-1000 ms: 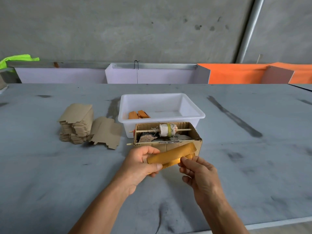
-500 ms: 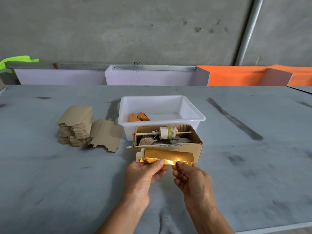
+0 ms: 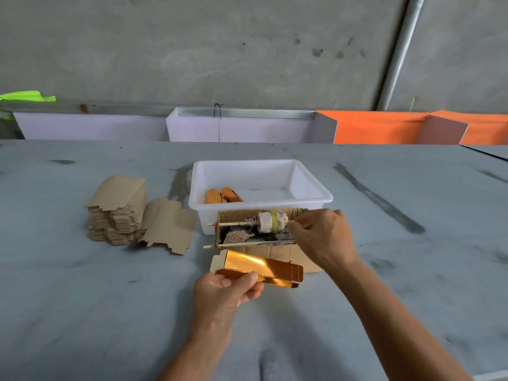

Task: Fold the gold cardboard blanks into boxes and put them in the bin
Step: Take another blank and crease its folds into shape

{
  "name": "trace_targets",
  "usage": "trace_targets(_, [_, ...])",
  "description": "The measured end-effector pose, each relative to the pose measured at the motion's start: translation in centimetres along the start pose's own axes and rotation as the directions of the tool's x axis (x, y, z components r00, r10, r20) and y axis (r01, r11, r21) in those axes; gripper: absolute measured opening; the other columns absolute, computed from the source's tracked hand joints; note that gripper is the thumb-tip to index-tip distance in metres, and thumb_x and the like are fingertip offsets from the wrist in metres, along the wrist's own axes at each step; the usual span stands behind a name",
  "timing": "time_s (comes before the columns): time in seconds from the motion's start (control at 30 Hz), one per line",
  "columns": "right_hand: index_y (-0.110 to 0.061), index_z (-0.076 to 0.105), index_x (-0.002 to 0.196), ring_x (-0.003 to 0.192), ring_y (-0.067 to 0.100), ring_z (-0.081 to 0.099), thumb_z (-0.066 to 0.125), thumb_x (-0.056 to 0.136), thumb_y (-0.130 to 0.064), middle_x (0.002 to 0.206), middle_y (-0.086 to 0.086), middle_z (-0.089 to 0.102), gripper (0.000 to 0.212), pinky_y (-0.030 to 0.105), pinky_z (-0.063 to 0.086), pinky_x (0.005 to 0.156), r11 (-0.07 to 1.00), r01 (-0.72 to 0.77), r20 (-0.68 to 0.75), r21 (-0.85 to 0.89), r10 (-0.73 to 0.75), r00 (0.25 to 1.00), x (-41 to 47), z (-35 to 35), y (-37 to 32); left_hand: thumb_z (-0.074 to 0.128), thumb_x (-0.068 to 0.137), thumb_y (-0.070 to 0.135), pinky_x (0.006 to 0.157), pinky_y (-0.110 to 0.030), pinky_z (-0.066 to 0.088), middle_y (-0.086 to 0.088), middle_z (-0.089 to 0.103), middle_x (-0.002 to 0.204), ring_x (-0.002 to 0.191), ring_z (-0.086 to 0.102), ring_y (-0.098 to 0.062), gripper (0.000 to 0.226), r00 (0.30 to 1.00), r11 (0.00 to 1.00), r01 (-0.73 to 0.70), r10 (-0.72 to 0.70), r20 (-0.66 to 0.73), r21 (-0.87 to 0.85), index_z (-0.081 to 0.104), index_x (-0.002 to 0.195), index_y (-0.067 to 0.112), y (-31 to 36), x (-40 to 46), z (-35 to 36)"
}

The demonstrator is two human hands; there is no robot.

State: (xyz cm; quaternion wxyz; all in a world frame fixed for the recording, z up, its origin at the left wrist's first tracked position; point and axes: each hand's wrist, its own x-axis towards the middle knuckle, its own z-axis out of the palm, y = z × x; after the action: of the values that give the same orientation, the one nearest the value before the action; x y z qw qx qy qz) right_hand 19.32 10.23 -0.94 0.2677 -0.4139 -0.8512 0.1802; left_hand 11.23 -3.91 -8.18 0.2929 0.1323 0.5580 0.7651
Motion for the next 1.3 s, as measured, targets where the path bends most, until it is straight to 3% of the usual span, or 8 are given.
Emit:
trace_targets(0.07, [-0.014,0.071,0.082,0.097,0.022,0.047,0.053,0.088,-0.032,0.081,0.004,0.065,0.026,0.026,0.038,0.069,0.993,0.015,0.115,-0.118,-0.001,0.993,1.7,0.4,0.1,0.071,0.073,-0.009,0.055,-0.028,0.056,-0.021,0.070,0.069,0.059,0.069,-0.029,0.007,1.000,1.000,-0.004,0.004,0.000,0.006,0.068,0.075,-0.003,-0.2,0.0,0.1])
trace_targets(0.27, [-0.013,0.055,0.074,0.072,0.015,0.051,0.058,0.083,-0.037,0.071,-0.001,0.052,0.026,0.022,0.036,0.053,0.984,-0.026,0.313,-0.175,0.081,0.946,4.0,1.6,0.4,0.070,0.074,-0.011,0.056,-0.030,0.058,-0.024,0.069,0.068,0.057,0.067,-0.029,0.009,1.000,1.000,-0.010,0.010,0.008,0.010,0.068,0.071,-0.003,-0.2,0.1,-0.1])
trace_targets(0.43, [-0.010,0.057,0.096,0.079,0.015,0.056,0.070,0.079,-0.030,0.086,0.002,0.058,0.029,0.019,0.040,0.052,0.995,-0.092,0.366,-0.041,0.101,0.925,4.3,2.1,-0.1,0.070,0.074,-0.010,0.056,-0.030,0.058,-0.022,0.069,0.067,0.057,0.068,-0.028,0.010,1.000,1.000,-0.014,0.014,0.011,0.011,0.068,0.070,-0.001,0.0,0.2,-0.2])
trace_targets(0.6, [-0.008,0.055,0.095,0.068,0.012,0.053,0.074,0.077,-0.020,0.079,0.000,0.055,0.029,0.017,0.039,0.048,0.987,-0.156,0.351,-0.022,0.154,0.924,4.3,2.5,-0.4,0.070,0.074,-0.009,0.057,-0.030,0.058,-0.020,0.070,0.067,0.058,0.068,-0.028,0.011,1.000,1.000,-0.006,0.006,0.008,0.009,0.068,0.070,0.001,-0.1,0.3,-0.3])
trace_targets(0.73, [-0.006,0.057,0.102,0.071,0.013,0.055,0.075,0.076,-0.014,0.083,0.002,0.057,0.033,0.018,0.042,0.049,0.977,-0.212,0.352,0.027,0.189,0.917,4.6,2.7,-0.3,0.070,0.074,-0.009,0.058,-0.031,0.059,-0.020,0.070,0.067,0.058,0.068,-0.028,0.011,1.000,1.000,-0.003,0.002,0.012,0.012,0.068,0.069,0.001,-0.1,0.3,-0.2])
trace_targets(0.9, [-0.009,0.053,0.097,0.075,0.015,0.055,0.078,0.073,-0.013,0.082,0.002,0.054,0.035,0.020,0.048,0.059,0.963,-0.262,0.367,0.057,0.224,0.903,4.7,2.6,-0.6,0.069,0.075,-0.010,0.057,-0.030,0.058,-0.019,0.069,0.065,0.058,0.068,-0.027,0.014,1.000,1.000,-0.011,0.010,0.027,0.022,0.068,0.067,0.002,-0.1,0.3,0.0])
trace_targets(1.13, [-0.012,0.047,0.074,0.068,0.013,0.047,0.076,0.073,-0.008,0.078,0.004,0.050,0.029,0.019,0.036,0.050,0.922,-0.370,0.428,0.110,0.292,0.855,4.7,1.5,-1.7,0.069,0.076,-0.010,0.057,-0.029,0.058,-0.017,0.070,0.066,0.059,0.068,-0.027,0.014,0.999,0.999,-0.024,0.023,0.027,0.033,0.068,0.071,0.003,-0.3,0.4,0.2])
trace_targets(1.3, [-0.005,0.062,0.076,0.062,0.012,0.053,0.074,0.075,-0.003,0.071,0.006,0.058,0.012,0.019,0.039,0.048,0.919,-0.378,0.458,0.112,0.290,0.840,4.7,1.0,-2.2,0.069,0.076,-0.009,0.054,-0.026,0.056,-0.015,0.071,0.066,0.058,0.069,-0.024,0.011,0.999,0.999,-0.029,0.027,0.036,0.041,0.067,0.075,0.001,-0.5,0.5,0.3])
